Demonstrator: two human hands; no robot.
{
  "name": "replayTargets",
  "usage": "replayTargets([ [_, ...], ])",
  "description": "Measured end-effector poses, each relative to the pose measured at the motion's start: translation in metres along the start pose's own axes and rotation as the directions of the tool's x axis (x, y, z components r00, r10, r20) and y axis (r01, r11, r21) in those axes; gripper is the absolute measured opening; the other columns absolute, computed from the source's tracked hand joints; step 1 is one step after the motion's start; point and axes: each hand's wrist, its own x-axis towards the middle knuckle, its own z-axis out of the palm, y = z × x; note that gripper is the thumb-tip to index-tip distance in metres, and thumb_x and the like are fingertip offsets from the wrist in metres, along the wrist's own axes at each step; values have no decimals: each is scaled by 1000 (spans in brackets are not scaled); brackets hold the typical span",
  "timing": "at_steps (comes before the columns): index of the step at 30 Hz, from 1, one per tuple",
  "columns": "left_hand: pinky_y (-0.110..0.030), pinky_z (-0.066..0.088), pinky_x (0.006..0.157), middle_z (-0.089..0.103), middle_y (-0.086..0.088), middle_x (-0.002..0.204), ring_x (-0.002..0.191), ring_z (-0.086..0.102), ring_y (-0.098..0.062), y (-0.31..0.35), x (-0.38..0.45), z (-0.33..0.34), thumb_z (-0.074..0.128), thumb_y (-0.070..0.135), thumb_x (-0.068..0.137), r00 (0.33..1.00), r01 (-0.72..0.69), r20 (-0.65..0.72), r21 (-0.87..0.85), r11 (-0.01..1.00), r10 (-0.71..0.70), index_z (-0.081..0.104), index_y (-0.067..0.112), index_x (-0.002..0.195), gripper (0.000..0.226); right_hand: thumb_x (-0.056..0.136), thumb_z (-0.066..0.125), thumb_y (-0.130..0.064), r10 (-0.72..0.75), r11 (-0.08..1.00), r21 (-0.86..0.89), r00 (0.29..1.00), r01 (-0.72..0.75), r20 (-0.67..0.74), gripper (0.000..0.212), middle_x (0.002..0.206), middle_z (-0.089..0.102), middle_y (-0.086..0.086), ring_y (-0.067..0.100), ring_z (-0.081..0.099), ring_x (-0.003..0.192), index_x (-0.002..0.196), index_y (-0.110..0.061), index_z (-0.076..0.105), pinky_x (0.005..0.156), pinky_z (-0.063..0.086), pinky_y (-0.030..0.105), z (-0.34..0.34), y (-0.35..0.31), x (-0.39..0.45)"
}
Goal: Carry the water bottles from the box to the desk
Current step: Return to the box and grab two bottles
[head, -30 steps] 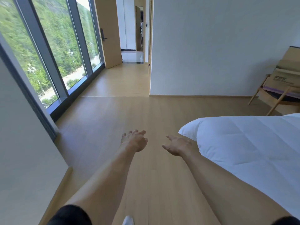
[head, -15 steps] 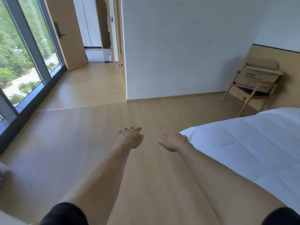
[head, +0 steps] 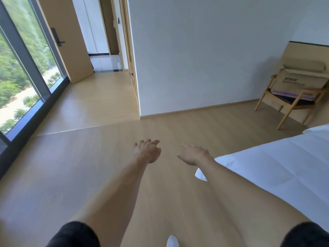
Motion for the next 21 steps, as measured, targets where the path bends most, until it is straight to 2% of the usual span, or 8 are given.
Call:
replayTargets([
  [9, -45, 22, 119, 33, 0, 161, 146, 32, -26, -5, 168, -66, 30, 43, 104, 998, 49, -28, 13, 999, -49, 29, 37, 156, 52, 97, 42, -60, -73, 997, 28, 997, 74, -21, 65, 156, 41, 6, 28, 38, 143, 154, -31, 32, 116, 29, 44, -67, -22, 173],
  [16, -44, 23, 118, 35, 0, 160, 146, 32, -26, 26, 272, -84, 30, 44, 104, 1000, -22, -7, 16, 1000, 22, 29, 37, 156, 52, 96, 42, -61, -45, 999, 21, 998, 46, -38, 65, 155, 42, 5, 28, 39, 142, 153, -31, 33, 113, 29, 44, -100, -4, 262],
  [21, -44, 24, 117, 36, 0, 159, 145, 32, -26, 62, 358, -83, 29, 43, 104, 991, -132, 23, 30, 991, 131, 29, 37, 156, 52, 96, 41, -61, 61, 998, 33, 997, -60, -42, 65, 154, 44, 6, 27, 41, 141, 153, -30, 34, 113, 31, 44, -116, 34, 322],
])
